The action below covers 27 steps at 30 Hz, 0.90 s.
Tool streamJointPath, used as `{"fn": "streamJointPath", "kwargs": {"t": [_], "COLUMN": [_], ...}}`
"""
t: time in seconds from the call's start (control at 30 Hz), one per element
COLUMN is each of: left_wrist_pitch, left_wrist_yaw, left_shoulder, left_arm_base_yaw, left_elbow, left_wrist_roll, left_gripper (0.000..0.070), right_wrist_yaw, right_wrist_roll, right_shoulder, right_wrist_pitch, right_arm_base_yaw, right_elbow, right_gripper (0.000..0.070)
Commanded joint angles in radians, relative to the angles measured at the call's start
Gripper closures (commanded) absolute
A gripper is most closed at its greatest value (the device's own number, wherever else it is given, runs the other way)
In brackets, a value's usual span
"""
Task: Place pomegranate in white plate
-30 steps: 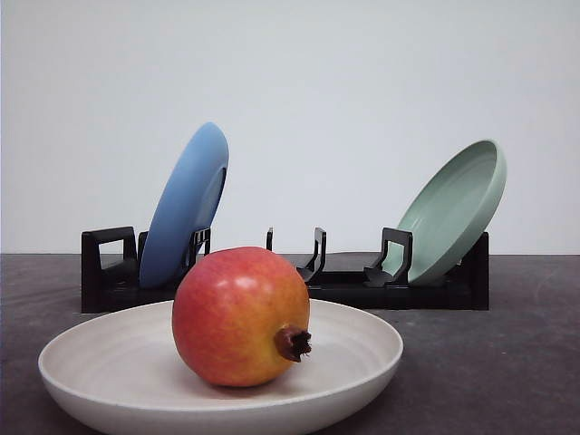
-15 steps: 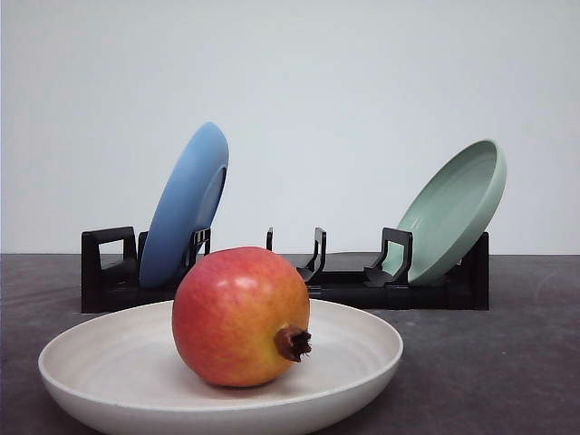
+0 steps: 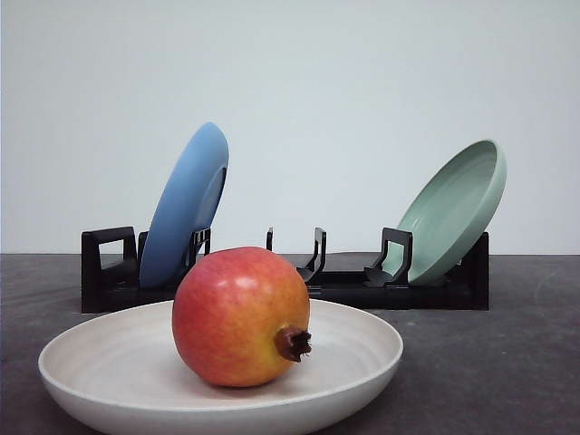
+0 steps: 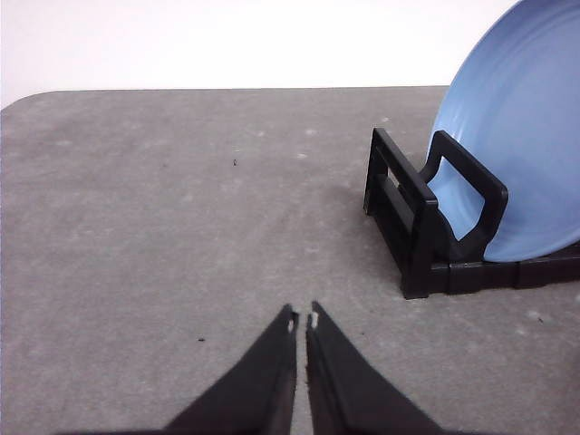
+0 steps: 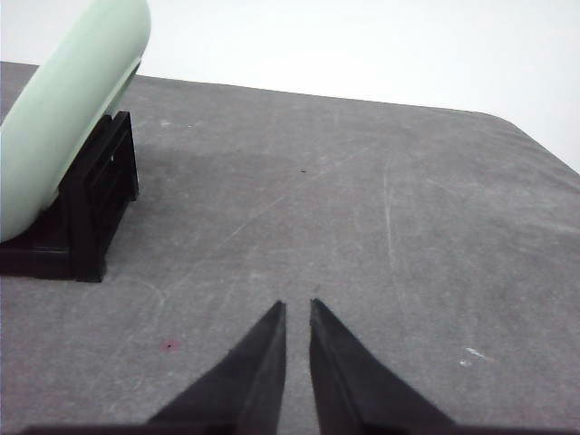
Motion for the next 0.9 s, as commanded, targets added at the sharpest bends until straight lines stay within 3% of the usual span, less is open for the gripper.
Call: {"fn": "streamJointPath", "kwargs": {"t": [0.0, 0.87], "left_wrist_pitch": [0.0, 0.0], "left_wrist_yaw": [0.003, 0.003], "left_shoulder": [-0.002, -0.002], "left_arm_base_yaw": [0.001, 0.001], "left_elbow": [-0.011, -0.011], "left_wrist_roll": [0.006, 0.006], "left_gripper": [0.07, 0.07], "right_wrist_yaw": [0.004, 0.004], "right_wrist_roll": [-0.008, -0.008], "right_shoulder": [-0.001, -0.001], "right_wrist_pitch": [0.007, 0.007], "right_arm_base_yaw": [-0.002, -0.002], "right_elbow": [-0.003, -0.003], "right_gripper": [0.0654, 0.0654]}}
